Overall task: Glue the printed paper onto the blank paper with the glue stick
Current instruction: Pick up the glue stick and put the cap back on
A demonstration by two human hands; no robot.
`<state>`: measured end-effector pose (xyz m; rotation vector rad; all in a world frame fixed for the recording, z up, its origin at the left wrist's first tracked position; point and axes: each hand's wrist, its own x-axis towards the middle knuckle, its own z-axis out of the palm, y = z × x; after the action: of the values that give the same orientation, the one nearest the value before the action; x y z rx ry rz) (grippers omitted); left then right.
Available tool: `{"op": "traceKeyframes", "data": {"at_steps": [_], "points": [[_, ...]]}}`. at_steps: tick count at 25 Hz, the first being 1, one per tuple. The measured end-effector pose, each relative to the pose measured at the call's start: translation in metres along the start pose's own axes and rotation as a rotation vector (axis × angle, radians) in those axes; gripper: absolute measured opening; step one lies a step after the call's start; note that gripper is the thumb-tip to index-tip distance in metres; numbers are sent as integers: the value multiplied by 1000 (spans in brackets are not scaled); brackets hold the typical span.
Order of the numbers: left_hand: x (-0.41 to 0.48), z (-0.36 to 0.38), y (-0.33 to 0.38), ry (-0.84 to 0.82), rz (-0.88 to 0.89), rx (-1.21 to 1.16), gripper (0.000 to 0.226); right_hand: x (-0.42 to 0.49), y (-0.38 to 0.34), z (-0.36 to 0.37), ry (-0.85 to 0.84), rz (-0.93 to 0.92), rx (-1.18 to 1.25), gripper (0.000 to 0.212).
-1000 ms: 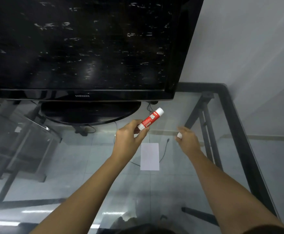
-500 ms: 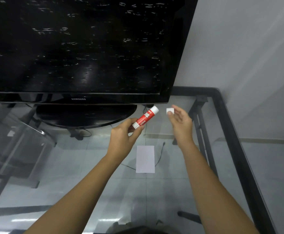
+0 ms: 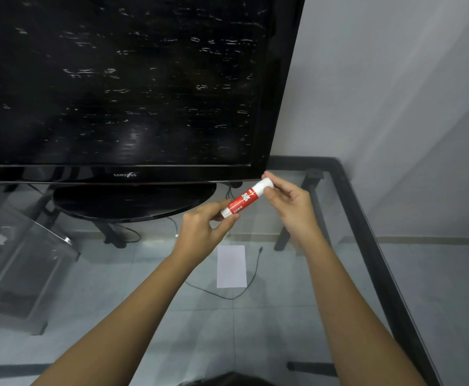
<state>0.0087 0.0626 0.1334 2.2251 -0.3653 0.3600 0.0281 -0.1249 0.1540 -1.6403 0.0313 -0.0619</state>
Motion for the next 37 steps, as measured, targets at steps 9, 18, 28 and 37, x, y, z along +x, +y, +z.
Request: {"op": "traceKeyframes", "data": {"at_steps": [9,18,28,37], "points": [[-2,-5,4,55,32,5,40,3,-4,0,-92,-47,-63,37],[4,22,-6,-31,-75,-1,44,10,26,20,-15,163,52,17],[-59,77,-105,-450,-333,373,55,-8,125,1,130,242,-362,29],[-90,91,-135,-516,-372,564,55,-9,150,0,97,187,-455,28]]}}
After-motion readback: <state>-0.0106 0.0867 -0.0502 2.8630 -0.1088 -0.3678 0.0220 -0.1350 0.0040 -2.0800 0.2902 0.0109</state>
